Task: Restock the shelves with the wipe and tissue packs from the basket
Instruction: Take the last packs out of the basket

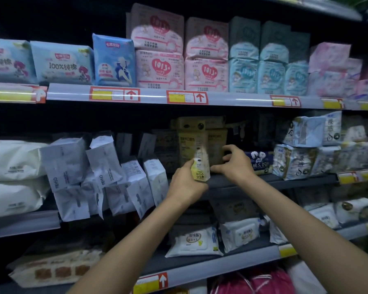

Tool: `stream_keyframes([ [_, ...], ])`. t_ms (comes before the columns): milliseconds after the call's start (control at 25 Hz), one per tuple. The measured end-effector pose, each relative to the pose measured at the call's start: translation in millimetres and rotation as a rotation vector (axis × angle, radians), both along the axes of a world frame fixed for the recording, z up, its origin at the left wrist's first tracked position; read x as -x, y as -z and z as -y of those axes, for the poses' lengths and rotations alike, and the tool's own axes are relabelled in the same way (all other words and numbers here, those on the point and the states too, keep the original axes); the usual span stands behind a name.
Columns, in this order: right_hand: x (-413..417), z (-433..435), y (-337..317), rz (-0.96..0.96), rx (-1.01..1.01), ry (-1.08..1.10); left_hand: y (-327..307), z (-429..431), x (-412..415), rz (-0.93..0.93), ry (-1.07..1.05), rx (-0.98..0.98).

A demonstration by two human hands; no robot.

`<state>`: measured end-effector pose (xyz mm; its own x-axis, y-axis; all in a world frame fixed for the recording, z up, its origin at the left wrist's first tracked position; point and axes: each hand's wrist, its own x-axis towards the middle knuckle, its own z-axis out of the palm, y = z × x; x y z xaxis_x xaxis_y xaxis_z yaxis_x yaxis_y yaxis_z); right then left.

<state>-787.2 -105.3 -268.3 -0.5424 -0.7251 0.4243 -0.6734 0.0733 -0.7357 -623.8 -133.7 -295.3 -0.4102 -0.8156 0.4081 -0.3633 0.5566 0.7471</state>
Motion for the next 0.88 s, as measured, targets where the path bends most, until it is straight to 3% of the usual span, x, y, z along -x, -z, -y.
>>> stream_keyframes([
  [320, -8.6, -90.8, 36.2, -0.296, -0.249, -0.076, 31.4, -38.4, -36.6, 0.167, 0.191, 0.123],
  [480, -12.6, -135.5, 74.0, -0.412, -0.439, -0.113, 61.4, -54.2, -60.6, 0.376, 0.260, 0.249],
  [680, -23.5, -177.1, 132.3, -0.521, -0.686, -0.152, 118.2, -75.9, -82.4, 0.639, 0.292, 0.359],
  [880, -35.5, -201.0, 221.4, -0.526, -0.878, -0.257, 210.2, -89.3, -101.1, 0.828, 0.380, 0.313],
])
